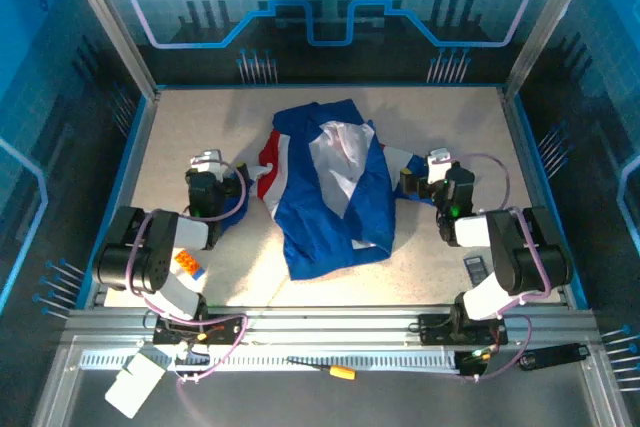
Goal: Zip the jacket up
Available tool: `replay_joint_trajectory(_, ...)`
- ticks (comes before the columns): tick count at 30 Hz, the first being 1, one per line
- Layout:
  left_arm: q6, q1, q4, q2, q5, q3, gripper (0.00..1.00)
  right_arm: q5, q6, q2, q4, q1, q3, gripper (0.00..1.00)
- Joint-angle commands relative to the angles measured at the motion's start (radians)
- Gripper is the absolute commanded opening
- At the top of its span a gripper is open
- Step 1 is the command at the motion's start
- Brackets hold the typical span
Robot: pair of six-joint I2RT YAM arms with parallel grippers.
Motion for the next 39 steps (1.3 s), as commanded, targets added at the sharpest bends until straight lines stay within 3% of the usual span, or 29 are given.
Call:
replay_joint_trajectory(1, 0.026, 0.009, -0.007, -0.020, 0.013, -0.009, 0.99, 0.014, 0.009, -0.021, -0.004, -0.016, -0.009, 1.00)
replay_joint_trajectory(39, 0.023, 0.010, 0.005, -0.035, -0.003, -0.020, 0.99, 0.036, 0.034, -0.041, -0.014, -0.025, -0.009, 1.00)
